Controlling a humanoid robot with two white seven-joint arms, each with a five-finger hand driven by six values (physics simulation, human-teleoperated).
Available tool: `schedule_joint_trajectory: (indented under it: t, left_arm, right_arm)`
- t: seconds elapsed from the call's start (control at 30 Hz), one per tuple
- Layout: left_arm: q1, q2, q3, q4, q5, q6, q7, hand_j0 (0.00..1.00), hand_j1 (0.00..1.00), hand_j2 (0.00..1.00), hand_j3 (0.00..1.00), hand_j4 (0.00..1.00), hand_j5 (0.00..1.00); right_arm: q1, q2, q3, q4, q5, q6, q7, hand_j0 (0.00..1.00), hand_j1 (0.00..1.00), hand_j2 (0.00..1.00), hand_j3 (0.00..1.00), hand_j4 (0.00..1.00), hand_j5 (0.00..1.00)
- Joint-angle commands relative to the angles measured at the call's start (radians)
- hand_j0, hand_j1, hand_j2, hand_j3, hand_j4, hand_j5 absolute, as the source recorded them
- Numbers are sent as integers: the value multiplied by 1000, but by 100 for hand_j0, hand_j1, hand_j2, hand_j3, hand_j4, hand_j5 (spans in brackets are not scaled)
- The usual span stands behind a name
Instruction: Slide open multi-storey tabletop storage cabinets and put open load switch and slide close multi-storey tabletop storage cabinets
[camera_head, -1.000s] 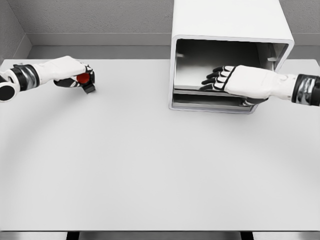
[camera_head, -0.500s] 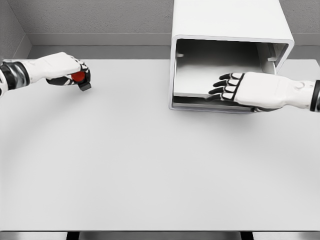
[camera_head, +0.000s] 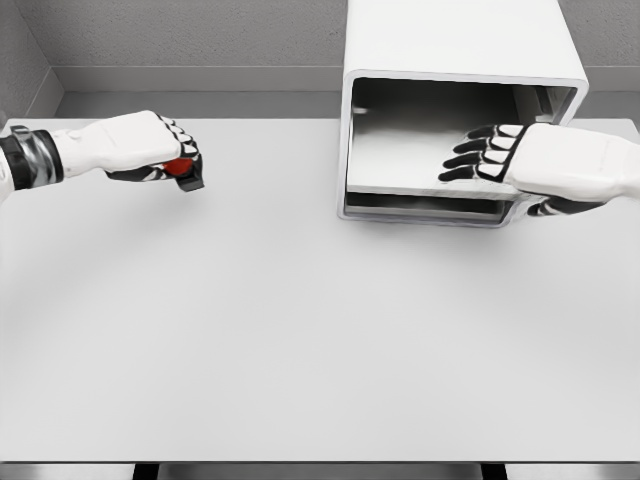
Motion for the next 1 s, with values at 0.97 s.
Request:
schedule_joint_trajectory:
  t: [0.97]
  left_arm:
    - [6, 21, 16, -283, 15, 1, 1, 53, 53, 53, 53, 53, 53]
  right_arm:
    - [173, -76, -87, -37, -132, 2, 10, 70, 70, 70, 70, 70, 70]
